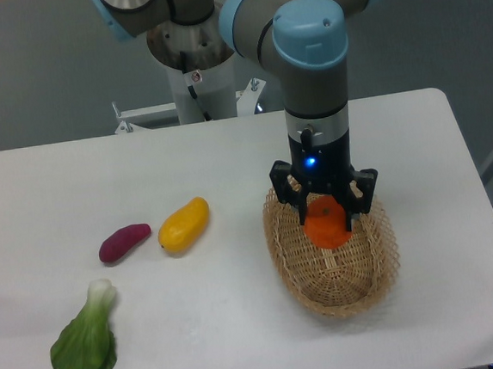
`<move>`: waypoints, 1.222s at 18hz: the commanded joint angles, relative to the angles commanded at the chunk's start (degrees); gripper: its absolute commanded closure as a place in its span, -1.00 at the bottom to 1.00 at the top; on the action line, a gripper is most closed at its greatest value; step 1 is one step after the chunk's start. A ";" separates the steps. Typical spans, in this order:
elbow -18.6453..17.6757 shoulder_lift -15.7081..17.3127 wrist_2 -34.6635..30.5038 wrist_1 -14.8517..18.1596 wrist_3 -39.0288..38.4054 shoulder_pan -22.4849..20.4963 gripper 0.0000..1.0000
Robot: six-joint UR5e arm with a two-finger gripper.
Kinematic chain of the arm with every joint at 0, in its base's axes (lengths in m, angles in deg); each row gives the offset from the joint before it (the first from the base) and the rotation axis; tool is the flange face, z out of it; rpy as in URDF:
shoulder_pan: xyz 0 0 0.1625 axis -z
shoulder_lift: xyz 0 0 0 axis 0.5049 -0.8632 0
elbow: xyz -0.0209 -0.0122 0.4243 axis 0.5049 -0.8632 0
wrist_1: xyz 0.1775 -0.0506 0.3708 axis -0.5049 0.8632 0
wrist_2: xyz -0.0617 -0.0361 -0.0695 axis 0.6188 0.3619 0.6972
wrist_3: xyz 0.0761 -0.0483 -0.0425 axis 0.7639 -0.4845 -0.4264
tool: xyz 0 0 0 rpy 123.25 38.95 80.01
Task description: Place the orange in the basket
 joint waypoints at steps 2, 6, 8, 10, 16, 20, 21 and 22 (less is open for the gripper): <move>0.35 -0.18 0.00 0.09 0.00 0.00 -0.19; 0.09 0.00 0.17 0.09 0.17 -0.44 -0.18; -0.09 0.00 0.17 0.00 0.17 -0.53 -0.18; -0.26 -0.17 0.00 -0.17 0.18 -0.18 -0.19; -4.04 0.00 -0.18 -0.88 5.70 -0.26 -0.18; -6.50 -1.31 -2.37 -1.67 15.53 -1.40 -0.18; -6.68 -2.10 -3.07 -2.02 17.99 -1.67 -0.18; -6.68 -3.33 -3.08 -2.02 19.24 -2.10 -0.18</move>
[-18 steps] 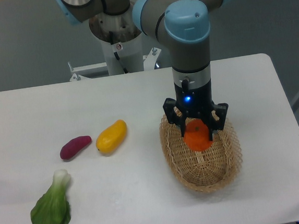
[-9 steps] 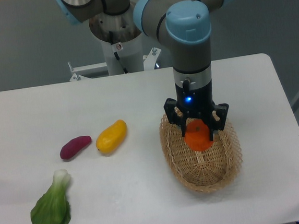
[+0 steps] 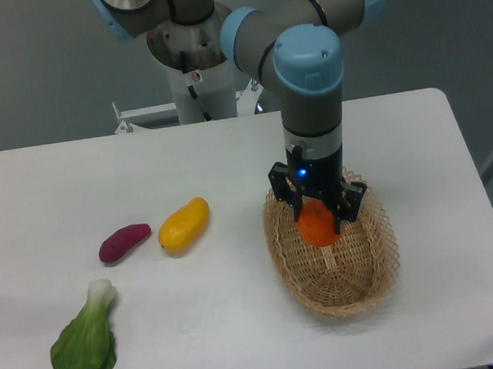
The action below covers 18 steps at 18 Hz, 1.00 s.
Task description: Place the orange in the basket
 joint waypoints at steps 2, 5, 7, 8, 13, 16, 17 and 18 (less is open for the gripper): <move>-0.17 -2.46 0.00 -0.17 0.19 -0.79 -0.18; -2.01 -4.14 0.26 -1.40 -1.91 -1.06 -0.19; -4.74 -4.23 0.26 -2.37 -2.80 -1.32 -0.19; -5.18 -4.23 0.26 -3.24 -2.89 -1.32 -0.19; -6.85 -5.11 0.00 -3.60 -3.77 -1.32 -0.20; -6.94 -5.28 0.00 -3.78 -3.77 -1.32 -0.29; -6.86 -5.29 0.00 -3.78 -3.77 -1.32 -0.29; -6.94 -5.37 0.00 -3.87 -3.85 -1.32 -0.29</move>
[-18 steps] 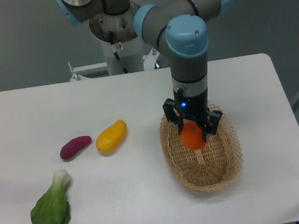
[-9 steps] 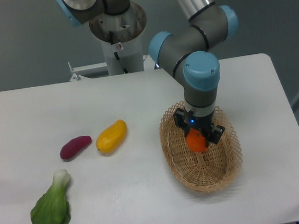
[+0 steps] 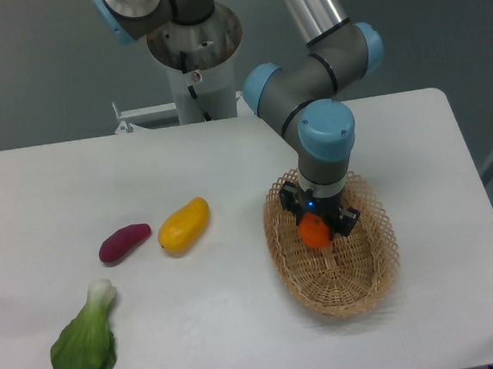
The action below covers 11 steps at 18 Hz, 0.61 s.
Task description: Place the orange in the basket
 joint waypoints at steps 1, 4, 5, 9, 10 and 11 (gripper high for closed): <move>0.00 0.00 0.00 0.00 0.00 0.00 -0.29; 0.09 0.00 0.00 -0.09 0.09 0.00 -0.49; 0.26 0.00 0.00 -0.09 0.09 0.00 -0.74; 0.35 0.09 0.00 -0.18 0.09 0.00 -1.00; 0.44 0.17 0.00 -0.35 0.09 0.00 -1.00; 0.53 0.17 0.09 -0.44 0.09 0.00 -1.00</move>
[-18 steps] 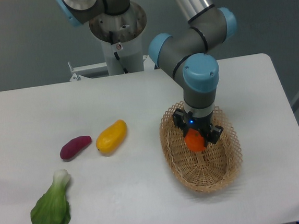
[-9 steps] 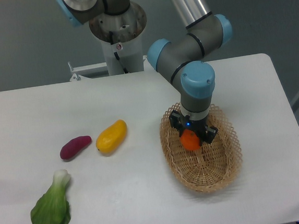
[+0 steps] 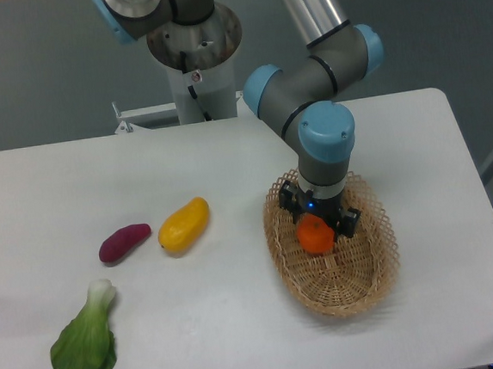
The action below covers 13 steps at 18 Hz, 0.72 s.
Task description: Place the orange in the basket
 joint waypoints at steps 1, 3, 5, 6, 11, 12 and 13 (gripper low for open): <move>0.26 0.17 0.09 0.00 0.00 0.00 -1.00; 1.31 0.35 0.18 -0.09 -0.09 0.00 -1.00; 1.41 0.44 0.26 -0.09 -0.09 0.00 -1.00; 1.58 0.53 0.44 -0.18 -0.09 0.00 -1.00; 2.55 0.53 0.53 -0.18 0.00 0.00 -1.00; 2.55 0.61 0.62 -0.18 0.00 0.00 -1.00; 2.55 0.62 0.62 -0.18 0.09 -0.09 -1.00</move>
